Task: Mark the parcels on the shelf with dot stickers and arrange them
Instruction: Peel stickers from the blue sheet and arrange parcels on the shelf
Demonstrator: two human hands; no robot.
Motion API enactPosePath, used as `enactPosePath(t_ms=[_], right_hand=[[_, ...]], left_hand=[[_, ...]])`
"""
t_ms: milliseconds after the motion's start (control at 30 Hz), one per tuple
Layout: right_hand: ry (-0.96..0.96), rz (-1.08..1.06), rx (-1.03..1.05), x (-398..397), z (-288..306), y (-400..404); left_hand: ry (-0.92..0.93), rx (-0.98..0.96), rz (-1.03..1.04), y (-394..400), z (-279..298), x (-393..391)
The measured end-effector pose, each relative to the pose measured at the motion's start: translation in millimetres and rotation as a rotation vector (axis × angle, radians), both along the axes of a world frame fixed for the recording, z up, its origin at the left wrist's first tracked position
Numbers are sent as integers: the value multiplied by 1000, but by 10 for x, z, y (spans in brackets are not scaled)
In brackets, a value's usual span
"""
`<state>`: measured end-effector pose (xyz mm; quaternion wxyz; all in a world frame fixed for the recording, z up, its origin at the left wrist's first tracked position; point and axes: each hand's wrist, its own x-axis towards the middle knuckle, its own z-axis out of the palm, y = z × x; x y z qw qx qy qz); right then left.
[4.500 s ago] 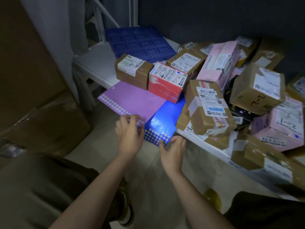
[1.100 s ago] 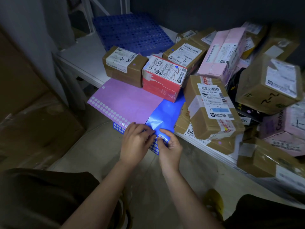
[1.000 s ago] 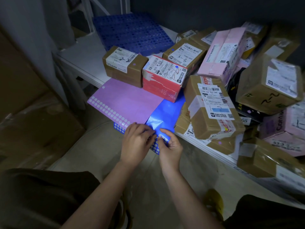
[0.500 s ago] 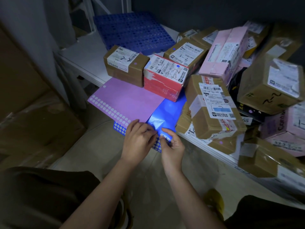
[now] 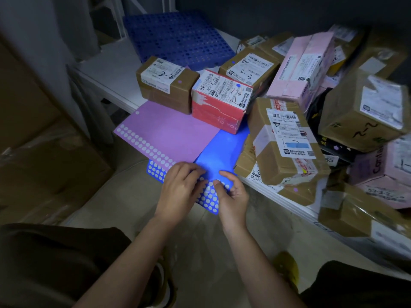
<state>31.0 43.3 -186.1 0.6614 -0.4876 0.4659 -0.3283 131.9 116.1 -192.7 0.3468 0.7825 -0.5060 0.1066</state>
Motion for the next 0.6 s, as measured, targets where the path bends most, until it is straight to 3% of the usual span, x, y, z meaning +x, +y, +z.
enactPosePath(t_ms=[433, 600], right_hand=[[-83, 54, -9, -53, 8, -46], [-52, 89, -109, -65, -43, -57]], left_hand=[[-33, 2, -34, -67, -19, -36], [-158, 50, -42, -82, -14, -25]])
